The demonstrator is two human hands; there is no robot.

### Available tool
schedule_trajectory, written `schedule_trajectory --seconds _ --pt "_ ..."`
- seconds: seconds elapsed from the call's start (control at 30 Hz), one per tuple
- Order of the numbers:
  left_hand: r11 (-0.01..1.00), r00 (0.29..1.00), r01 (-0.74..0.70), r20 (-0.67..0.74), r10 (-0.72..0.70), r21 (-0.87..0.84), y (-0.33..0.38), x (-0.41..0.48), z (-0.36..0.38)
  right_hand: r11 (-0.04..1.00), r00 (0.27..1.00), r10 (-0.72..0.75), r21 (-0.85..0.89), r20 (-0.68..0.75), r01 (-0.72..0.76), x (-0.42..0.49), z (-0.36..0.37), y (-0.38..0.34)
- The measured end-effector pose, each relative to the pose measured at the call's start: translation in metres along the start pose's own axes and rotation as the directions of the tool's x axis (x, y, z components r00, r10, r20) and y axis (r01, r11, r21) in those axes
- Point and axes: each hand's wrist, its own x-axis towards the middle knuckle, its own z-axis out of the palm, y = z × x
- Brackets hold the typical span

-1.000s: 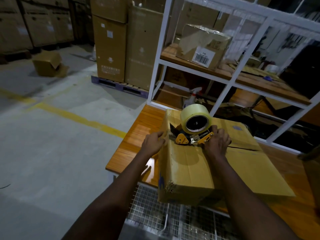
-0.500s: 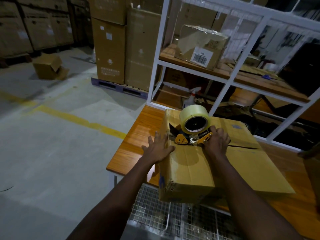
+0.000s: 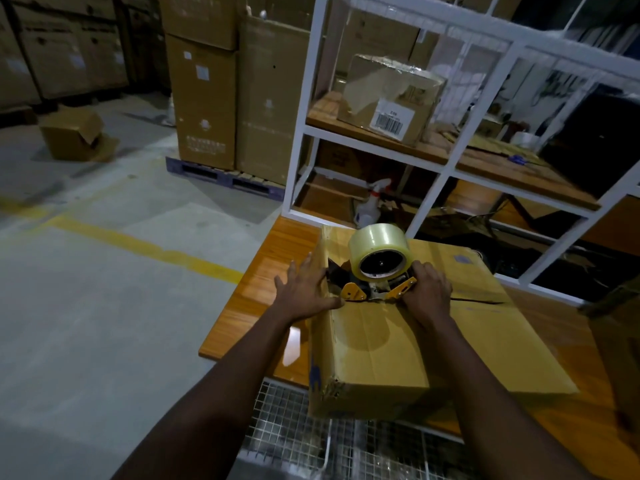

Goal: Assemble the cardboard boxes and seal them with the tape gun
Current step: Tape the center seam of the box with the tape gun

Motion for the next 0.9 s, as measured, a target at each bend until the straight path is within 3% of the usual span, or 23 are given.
schedule_trajectory --seconds 0.27,0.4,0.67,0.9 --pt "1.000 1.000 -0.001 -0.030 0.000 -0.003 0.002 0.000 -0.003 0.995 0.997 -0.071 0.065 0.002 0.071 0.003 -0.006 0.013" --pt "1.000 0.999 0.016 -0.038 -0.016 0.001 0.005 -0.004 -0.005 0.998 0.998 -0.060 -0.027 0.018 0.061 0.007 -0.005 0.030" --pt "0.995 0.998 0.059 -0.021 -0.058 0.080 0.008 -0.005 -0.004 0.998 1.000 -0.016 -0.055 -0.001 0.016 0.007 -0.010 0.067" --pt "0.888 0.999 -0.028 -0.005 0.034 0.459 0.046 -0.016 -0.008 0.995 0.999 -0.031 -0.096 0.020 0.033 0.015 -0.009 0.064"
